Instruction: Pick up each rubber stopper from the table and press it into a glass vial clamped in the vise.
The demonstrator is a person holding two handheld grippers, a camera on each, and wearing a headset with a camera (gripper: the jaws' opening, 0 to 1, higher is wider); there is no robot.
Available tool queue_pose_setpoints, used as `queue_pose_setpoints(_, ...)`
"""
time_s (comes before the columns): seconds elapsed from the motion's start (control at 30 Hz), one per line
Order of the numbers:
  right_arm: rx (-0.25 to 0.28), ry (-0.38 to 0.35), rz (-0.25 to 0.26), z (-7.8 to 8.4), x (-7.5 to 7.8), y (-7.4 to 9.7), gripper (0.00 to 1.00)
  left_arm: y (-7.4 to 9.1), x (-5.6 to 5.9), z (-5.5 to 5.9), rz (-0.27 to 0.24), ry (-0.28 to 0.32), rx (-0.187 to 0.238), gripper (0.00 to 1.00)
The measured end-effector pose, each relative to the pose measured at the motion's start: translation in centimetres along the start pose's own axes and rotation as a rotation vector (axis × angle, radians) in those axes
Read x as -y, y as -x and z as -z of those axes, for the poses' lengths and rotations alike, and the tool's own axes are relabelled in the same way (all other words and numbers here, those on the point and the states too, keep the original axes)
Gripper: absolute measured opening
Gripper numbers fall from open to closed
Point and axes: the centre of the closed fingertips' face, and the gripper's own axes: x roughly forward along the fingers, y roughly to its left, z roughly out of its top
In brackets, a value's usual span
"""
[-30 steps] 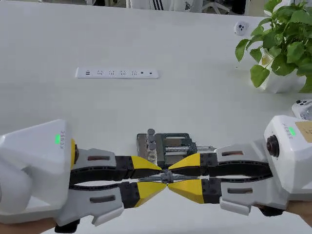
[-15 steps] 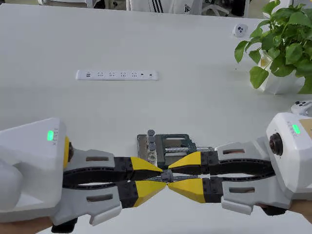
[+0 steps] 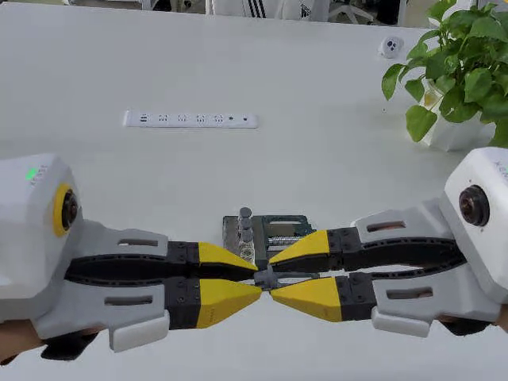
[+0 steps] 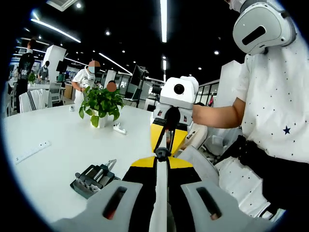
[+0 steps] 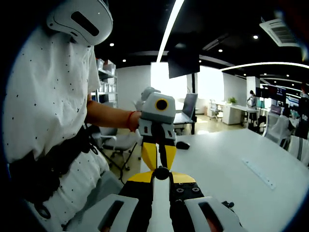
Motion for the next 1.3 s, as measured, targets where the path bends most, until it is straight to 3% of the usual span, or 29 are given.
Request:
queue_pose_setpoints(0.3,-0.001,-0.012,-0.034,0.0,-0.5,0.1,0.07,0.2,0.8,0.4,0.04,0.015,-0.008,0.04)
queue_pose_setpoints(0.73,-0.011,-0.025,-0.048,0.1,-0.9,-0.2,0.07,-0.1,1.1,0.9,0.054,0.024,-0.035,0.03)
queue_pose_setpoints(0.77,-0.011,-0.027,-0.049,0.1,-0.9,-0.2,0.08,-0.1,1.1,0.9,0.053,0.023,-0.039,0.03)
queue_pose_setpoints(0.83,0.02,-0.037,-0.053,-0.5,-1.0,-0.1,0.06,-0.1,0.8,1.9,0.042,0.01,-0.085,0.03)
queue_pose_setpoints(0.87,0.024,-0.028,-0.052,-0.6,-0.9,0.0,0.04,-0.2,0.9,1.8,0.048,0.017,-0.074,0.03)
queue_pose_setpoints(0.93,-0.049,-0.022,-0.038,0.6,-0.6,0.1,0.02,-0.2,1.2,0.8,0.066,0.045,-0.02,0.03)
queue_pose_setpoints(1.0,0.014,-0.066,-0.037,-0.3,-0.5,0.1,0.06,0.0,0.8,1.2,0.046,0.026,-0.039,0.03)
queue_pose_setpoints(1.3,0.008,-0.061,-0.046,-0.1,-0.9,-0.3,0.11,-0.2,0.8,0.8,0.048,0.033,-0.026,0.03)
